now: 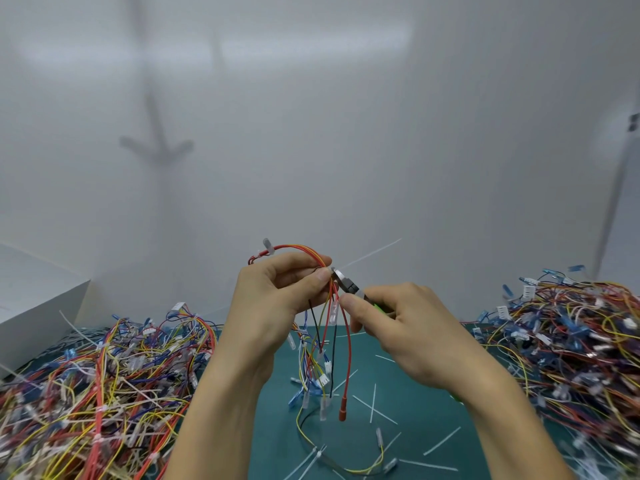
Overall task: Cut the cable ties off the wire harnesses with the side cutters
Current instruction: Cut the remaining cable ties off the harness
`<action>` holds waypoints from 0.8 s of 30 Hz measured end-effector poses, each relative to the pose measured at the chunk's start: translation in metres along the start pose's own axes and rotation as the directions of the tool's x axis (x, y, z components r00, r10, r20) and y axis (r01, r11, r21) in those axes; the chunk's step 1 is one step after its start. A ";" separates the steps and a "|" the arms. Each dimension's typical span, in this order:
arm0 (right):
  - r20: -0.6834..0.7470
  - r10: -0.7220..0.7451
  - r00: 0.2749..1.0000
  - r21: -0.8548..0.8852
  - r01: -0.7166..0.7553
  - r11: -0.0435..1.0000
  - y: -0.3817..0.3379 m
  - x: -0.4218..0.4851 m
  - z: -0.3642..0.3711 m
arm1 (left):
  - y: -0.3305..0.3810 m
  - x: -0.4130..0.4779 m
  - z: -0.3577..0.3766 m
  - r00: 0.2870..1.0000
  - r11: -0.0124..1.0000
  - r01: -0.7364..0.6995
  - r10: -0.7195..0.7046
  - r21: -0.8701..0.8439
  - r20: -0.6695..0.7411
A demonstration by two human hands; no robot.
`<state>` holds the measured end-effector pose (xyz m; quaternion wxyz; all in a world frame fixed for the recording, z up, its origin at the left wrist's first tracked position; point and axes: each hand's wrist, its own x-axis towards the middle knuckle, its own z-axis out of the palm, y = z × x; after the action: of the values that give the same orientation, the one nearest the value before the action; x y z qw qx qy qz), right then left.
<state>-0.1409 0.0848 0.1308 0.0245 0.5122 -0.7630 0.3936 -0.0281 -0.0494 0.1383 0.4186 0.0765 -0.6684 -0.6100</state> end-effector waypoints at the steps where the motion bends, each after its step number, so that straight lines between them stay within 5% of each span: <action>1: -0.002 -0.001 1.000 -0.004 0.001 1.000 0.000 0.000 0.000 | 0.000 0.000 0.000 1.000 1.000 0.001 -0.001 0.003 -0.001; 17: -0.025 -0.051 0.998 -0.032 0.050 0.998 0.001 0.000 0.001 | 0.003 0.000 -0.002 1.000 1.000 0.020 -0.020 0.008 -0.010; 24: -0.029 -0.026 0.999 0.083 0.028 0.996 -0.002 0.002 0.006 | 0.006 -0.002 -0.001 0.999 0.998 0.044 -0.044 0.053 0.006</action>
<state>-0.1382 0.0796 0.1284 0.0190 0.5174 -0.7386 0.4318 -0.0235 -0.0469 0.1426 0.4006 0.1002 -0.6837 -0.6017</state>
